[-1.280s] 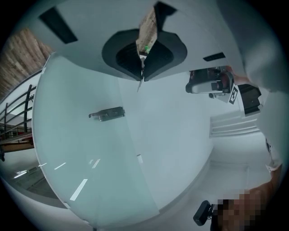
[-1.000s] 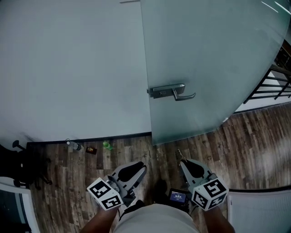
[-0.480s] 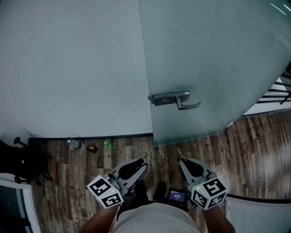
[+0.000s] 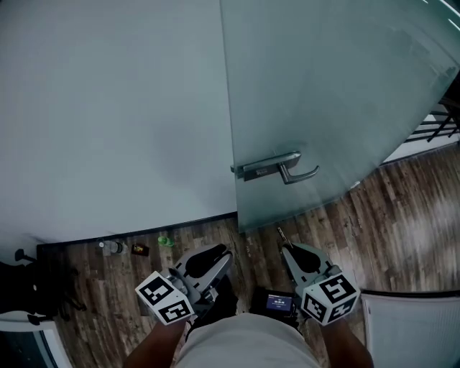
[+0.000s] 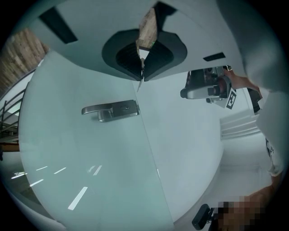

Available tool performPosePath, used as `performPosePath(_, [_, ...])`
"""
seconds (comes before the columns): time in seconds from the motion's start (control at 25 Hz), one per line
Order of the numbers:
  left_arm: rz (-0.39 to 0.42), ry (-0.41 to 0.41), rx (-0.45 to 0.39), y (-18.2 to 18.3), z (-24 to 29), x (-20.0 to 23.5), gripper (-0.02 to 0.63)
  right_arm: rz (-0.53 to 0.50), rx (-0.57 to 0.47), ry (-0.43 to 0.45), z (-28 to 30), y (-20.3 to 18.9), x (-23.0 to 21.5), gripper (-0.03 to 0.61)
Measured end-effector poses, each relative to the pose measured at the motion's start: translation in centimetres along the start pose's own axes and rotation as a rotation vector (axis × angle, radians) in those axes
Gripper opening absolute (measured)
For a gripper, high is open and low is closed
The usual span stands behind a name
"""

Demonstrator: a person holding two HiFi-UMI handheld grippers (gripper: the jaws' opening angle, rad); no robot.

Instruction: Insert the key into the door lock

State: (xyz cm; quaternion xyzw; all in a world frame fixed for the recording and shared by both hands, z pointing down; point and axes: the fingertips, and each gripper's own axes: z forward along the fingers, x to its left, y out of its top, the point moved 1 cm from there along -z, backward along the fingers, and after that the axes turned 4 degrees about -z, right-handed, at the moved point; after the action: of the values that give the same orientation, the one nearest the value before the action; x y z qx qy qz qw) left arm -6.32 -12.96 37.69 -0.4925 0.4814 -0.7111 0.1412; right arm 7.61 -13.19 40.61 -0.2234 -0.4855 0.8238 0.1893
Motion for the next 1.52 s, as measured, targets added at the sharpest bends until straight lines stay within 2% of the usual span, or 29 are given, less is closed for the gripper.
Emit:
performPosePath(0.4, [0.022, -0.109, 0.06, 2.3, 0.0, 3.5, 0.078, 0.021, -0.023, -0.138, 1.7, 1.7, 0.6, 0.021])
performPosePath(1.04, [0.027, -0.064, 0.052, 3.0, 2.6, 4.0, 0.078, -0.022, -0.017, -0.069, 3.0, 3.1, -0.6, 0.021])
performPosePath(1.52, [0.119, -0.017, 0.047, 5.3, 5.0, 5.6, 0.078, -0.117, -0.046, -0.055, 4.4, 6.2, -1.5, 0.021])
